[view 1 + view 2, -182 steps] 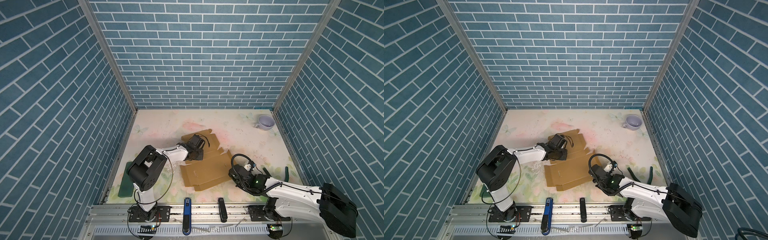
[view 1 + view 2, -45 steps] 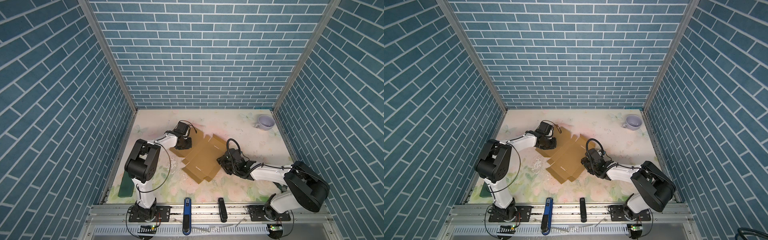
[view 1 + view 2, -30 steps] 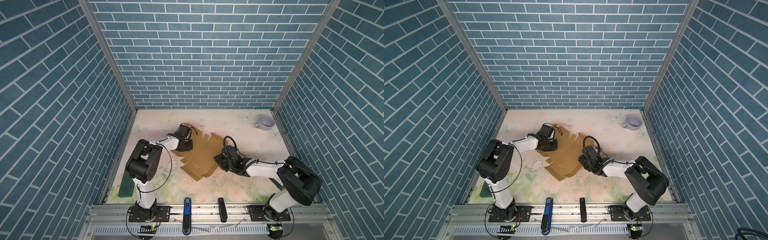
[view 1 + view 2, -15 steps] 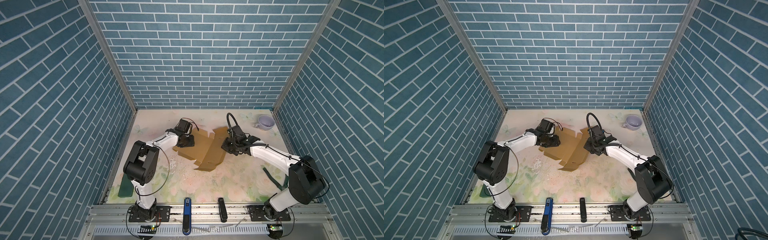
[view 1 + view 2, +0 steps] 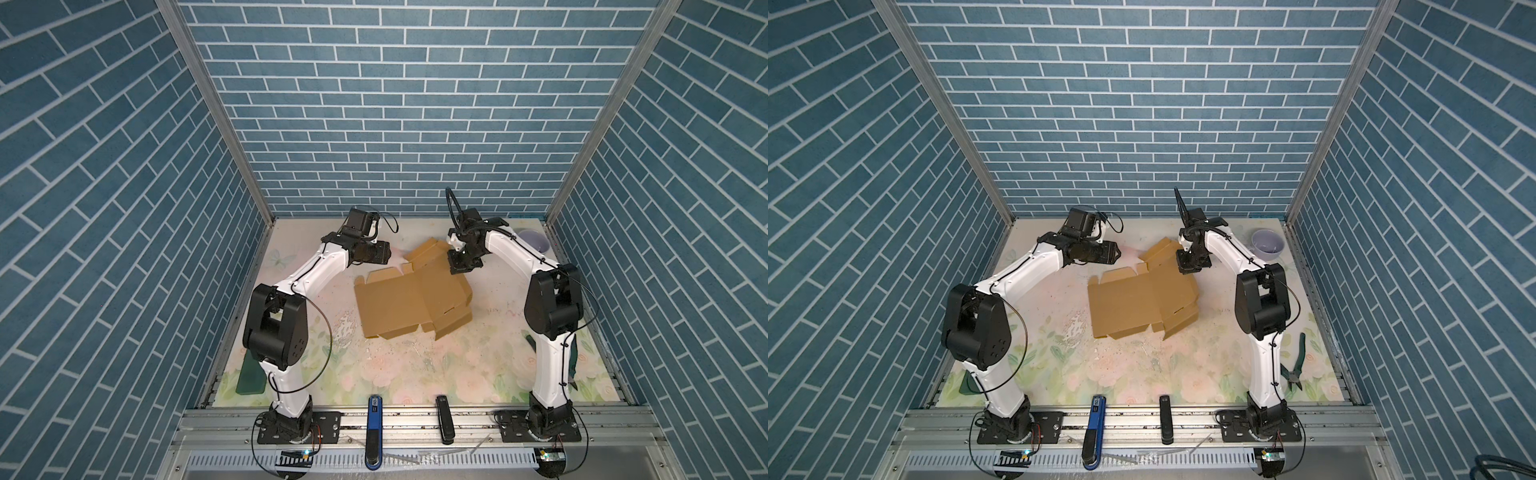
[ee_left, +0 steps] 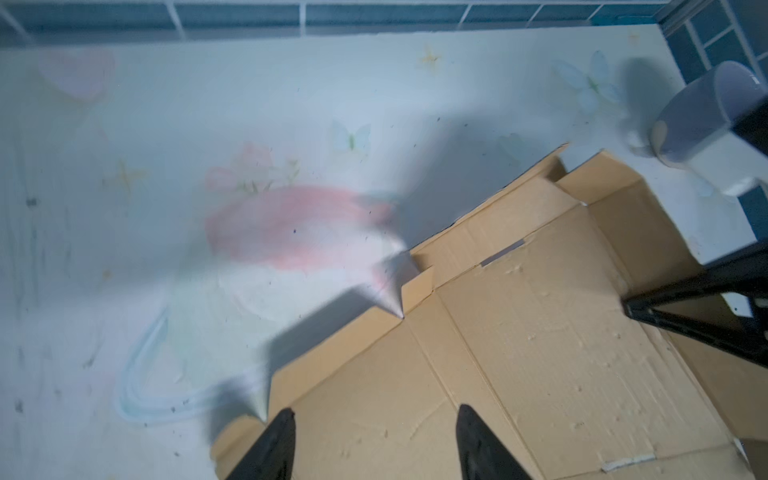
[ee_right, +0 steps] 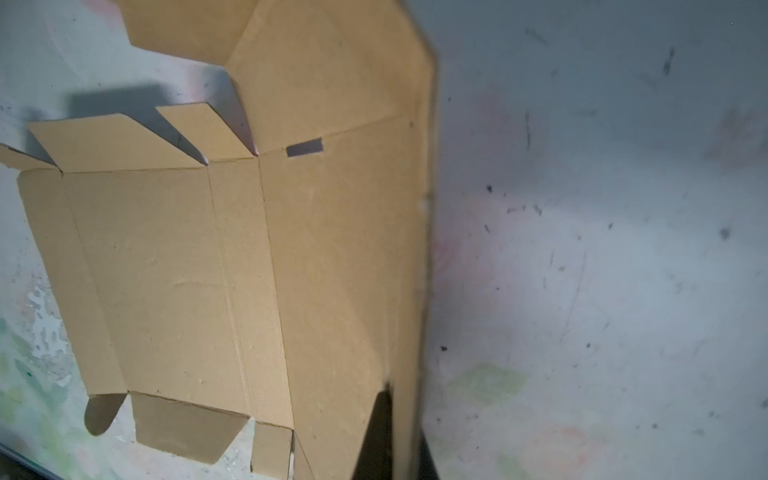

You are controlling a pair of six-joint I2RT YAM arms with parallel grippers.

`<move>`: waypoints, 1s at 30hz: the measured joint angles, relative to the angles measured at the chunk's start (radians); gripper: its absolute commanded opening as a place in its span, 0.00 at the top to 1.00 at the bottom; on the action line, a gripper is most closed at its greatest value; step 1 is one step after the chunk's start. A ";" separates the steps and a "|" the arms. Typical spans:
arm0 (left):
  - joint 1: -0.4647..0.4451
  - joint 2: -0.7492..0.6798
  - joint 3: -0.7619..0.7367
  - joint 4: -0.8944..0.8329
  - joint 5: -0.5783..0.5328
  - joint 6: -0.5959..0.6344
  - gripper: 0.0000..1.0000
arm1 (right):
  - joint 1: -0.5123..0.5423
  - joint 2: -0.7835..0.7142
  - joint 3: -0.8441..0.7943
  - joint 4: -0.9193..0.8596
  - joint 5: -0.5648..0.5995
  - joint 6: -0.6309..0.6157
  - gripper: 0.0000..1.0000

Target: Fold the paper box

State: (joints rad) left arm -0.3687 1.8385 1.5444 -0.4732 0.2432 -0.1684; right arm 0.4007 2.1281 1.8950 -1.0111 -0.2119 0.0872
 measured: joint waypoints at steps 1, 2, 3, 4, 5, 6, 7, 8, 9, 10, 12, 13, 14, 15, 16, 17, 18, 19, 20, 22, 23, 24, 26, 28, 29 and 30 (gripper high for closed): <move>0.000 0.010 0.023 0.000 0.009 0.020 0.38 | -0.003 0.013 0.027 -0.019 0.002 -0.030 1.00; 0.000 0.029 0.053 0.000 0.024 0.047 0.38 | -0.006 0.024 0.055 -0.040 0.002 -0.069 1.00; 0.000 0.051 0.084 -0.002 0.039 0.070 0.39 | -0.008 0.030 0.078 -0.059 0.003 -0.099 1.00; 0.000 0.071 0.108 -0.001 0.051 0.085 0.40 | -0.009 0.034 0.094 -0.071 0.003 -0.122 1.00; 0.000 0.104 0.145 -0.005 0.070 0.105 0.41 | -0.009 0.036 0.113 -0.086 0.004 -0.149 1.00; 0.000 0.135 0.180 -0.010 0.084 0.119 0.41 | -0.009 0.036 0.126 -0.096 0.005 -0.171 1.00; 0.000 0.167 0.214 -0.012 0.098 0.133 0.41 | -0.009 0.036 0.134 -0.103 0.005 -0.187 1.00; 0.000 0.203 0.250 -0.017 0.112 0.143 0.42 | -0.009 0.036 0.142 -0.109 0.005 -0.203 1.00; 0.000 0.236 0.278 -0.022 0.123 0.153 0.42 | -0.009 0.036 0.146 -0.111 0.005 -0.219 1.00; 0.000 0.258 0.298 -0.027 0.131 0.159 0.42 | -0.009 0.036 0.146 -0.112 0.004 -0.228 1.00; 0.000 0.306 0.333 -0.035 0.155 0.168 0.42 | -0.009 0.036 0.146 -0.114 0.000 -0.247 1.00; -0.002 0.322 0.344 -0.039 0.166 0.169 0.43 | -0.009 0.036 0.146 -0.116 -0.002 -0.253 1.00; -0.002 0.335 0.351 -0.038 0.176 0.171 0.43 | -0.009 0.036 0.146 -0.116 -0.003 -0.258 1.00; -0.003 0.346 0.356 -0.038 0.188 0.172 0.44 | -0.009 0.036 0.146 -0.116 -0.004 -0.262 1.00; -0.004 0.350 0.357 -0.037 0.196 0.173 0.44 | -0.009 0.036 0.146 -0.116 -0.004 -0.269 1.00; -0.005 0.352 0.357 -0.038 0.204 0.173 0.44 | -0.009 0.036 0.146 -0.117 -0.005 -0.271 1.00; -0.007 0.352 0.357 -0.037 0.212 0.173 0.44 | -0.009 0.036 0.146 -0.117 -0.006 -0.272 1.00; -0.009 0.352 0.359 -0.035 0.217 0.173 0.45 | -0.009 0.036 0.146 -0.117 -0.006 -0.274 1.00; -0.013 0.352 0.362 -0.029 0.226 0.173 0.45 | -0.008 0.036 0.146 -0.117 -0.007 -0.276 1.00; -0.021 0.352 0.367 -0.023 0.236 0.173 0.47 | -0.008 0.036 0.146 -0.117 -0.009 -0.276 1.00; -0.026 0.353 0.371 -0.023 0.243 0.173 0.47 | -0.006 0.036 0.146 -0.117 -0.010 -0.276 1.00; -0.031 0.357 0.378 -0.022 0.249 0.174 0.47 | -0.006 0.036 0.146 -0.117 -0.010 -0.277 1.00; -0.040 0.364 0.386 -0.017 0.256 0.173 0.48 | -0.005 0.036 0.146 -0.117 -0.010 -0.277 1.00; -0.051 0.372 0.386 -0.011 0.258 0.173 0.49 | -0.003 0.036 0.149 -0.119 -0.011 -0.277 1.00; -0.055 0.375 0.386 -0.008 0.260 0.173 0.50 | -0.002 0.036 0.152 -0.120 -0.011 -0.277 1.00; -0.059 0.382 0.387 -0.003 0.260 0.173 0.51 | 0.000 0.036 0.154 -0.121 -0.012 -0.278 1.00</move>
State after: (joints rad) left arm -0.4274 2.2208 1.9316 -0.4767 0.5034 0.0048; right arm 0.4007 2.1643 2.0487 -1.1320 -0.2241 -0.1909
